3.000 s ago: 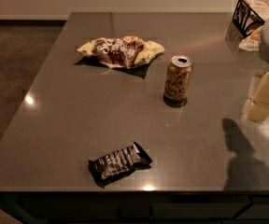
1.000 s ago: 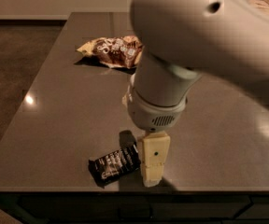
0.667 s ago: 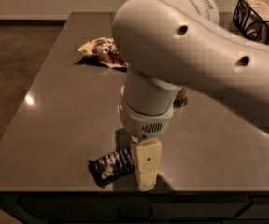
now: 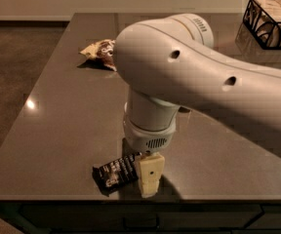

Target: Move rxbar chocolate near brown chip bag

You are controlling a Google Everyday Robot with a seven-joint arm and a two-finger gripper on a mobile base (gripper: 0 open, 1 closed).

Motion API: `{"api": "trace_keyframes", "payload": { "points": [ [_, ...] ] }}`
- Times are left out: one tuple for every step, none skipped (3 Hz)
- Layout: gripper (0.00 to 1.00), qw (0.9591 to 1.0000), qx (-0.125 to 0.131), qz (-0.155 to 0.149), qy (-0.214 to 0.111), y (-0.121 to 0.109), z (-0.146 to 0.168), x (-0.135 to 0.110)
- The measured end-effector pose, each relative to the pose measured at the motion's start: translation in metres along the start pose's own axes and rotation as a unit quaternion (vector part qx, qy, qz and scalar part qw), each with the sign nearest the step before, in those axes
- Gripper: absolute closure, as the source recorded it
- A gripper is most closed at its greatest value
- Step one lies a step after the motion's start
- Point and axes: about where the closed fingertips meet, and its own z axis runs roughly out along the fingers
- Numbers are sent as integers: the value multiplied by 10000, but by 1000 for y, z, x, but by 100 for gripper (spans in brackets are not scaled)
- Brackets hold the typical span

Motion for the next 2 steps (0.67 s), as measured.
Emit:
{"api": "trace_keyframes", "payload": {
  "points": [
    [40, 10000, -32, 54, -17, 0, 2, 3],
    [63, 9999, -86, 118, -13, -4, -3, 4]
  ]
}}
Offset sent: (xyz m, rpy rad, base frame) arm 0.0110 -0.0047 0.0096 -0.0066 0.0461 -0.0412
